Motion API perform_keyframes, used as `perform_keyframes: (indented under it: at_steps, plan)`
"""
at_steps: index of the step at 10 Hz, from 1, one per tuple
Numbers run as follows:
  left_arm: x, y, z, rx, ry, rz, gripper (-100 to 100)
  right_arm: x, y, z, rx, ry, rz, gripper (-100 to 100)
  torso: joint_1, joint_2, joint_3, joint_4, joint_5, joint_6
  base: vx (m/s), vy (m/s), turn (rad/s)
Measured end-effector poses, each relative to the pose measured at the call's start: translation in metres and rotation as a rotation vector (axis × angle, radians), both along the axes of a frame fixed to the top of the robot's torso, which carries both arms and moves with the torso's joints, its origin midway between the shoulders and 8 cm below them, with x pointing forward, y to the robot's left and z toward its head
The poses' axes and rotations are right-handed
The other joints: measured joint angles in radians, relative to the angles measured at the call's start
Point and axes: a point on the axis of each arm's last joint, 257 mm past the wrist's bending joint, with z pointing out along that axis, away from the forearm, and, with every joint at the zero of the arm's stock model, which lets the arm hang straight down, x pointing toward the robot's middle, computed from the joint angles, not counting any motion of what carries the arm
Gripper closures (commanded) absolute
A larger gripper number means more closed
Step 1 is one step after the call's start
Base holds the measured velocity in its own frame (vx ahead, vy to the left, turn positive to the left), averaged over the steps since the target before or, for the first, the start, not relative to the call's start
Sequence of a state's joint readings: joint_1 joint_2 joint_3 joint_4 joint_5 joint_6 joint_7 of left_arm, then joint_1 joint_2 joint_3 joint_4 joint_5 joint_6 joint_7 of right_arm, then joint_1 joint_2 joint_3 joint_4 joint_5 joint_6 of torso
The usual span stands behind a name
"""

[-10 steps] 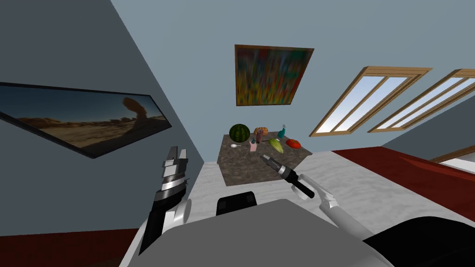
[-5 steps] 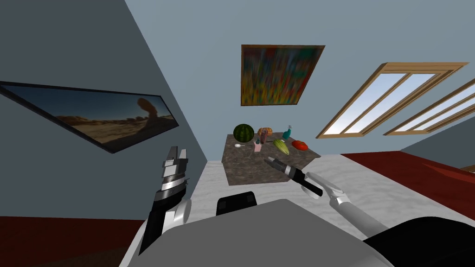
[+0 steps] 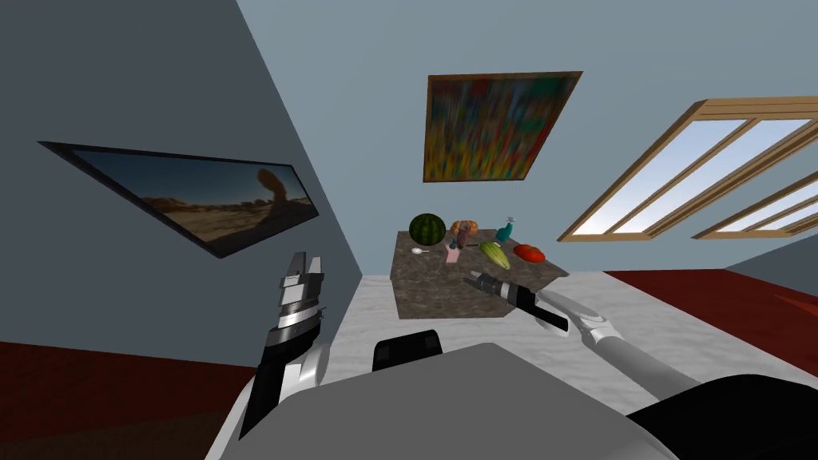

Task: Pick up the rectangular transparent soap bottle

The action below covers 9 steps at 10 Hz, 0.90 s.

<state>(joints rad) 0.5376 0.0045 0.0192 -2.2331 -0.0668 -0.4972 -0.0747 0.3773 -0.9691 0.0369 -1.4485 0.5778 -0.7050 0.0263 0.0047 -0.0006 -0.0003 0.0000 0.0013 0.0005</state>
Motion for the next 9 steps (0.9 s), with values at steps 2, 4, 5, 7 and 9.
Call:
perform_keyframes:
  at_steps: [2, 4, 5, 7, 9]
  plan:
    - [0.000, 0.000, 0.000, 0.000, 0.000, 0.000, 0, -0.009, -0.025, -0.005, -0.097, 0.030, 0.015, -100, 0.000, -0.001, 0.000, 0.000, 0.000, 0.000, 0.019, 0.081, 0.080]
    - [0.000, 0.000, 0.000, 0.000, 0.000, 0.000, 0, -0.013, -0.055, -0.007, -0.193, 0.059, 0.029, -100, 0.000, 0.000, 0.000, 0.000, 0.000, 0.000, 0.018, 0.076, 0.089]
    - [0.000, 0.000, 0.000, 0.000, 0.000, 0.000, 0, -0.017, -0.071, -0.009, -0.250, 0.080, 0.034, -100, 0.001, 0.000, 0.000, 0.000, 0.000, 0.000, 0.028, 0.073, 0.056]
    - [0.000, 0.000, 0.000, 0.000, 0.000, 0.000, 0, -0.022, -0.099, -0.006, -0.346, 0.110, 0.049, -100, 0.002, -0.001, -0.001, 0.000, 0.000, 0.000, 0.038, 0.096, 0.075]
    - [0.000, 0.000, 0.000, 0.000, 0.000, 0.000, 0, -0.025, -0.130, -0.002, -0.438, 0.141, 0.059, -100, 0.002, -0.001, -0.001, 0.000, 0.000, 0.000, 0.031, 0.082, 0.072]
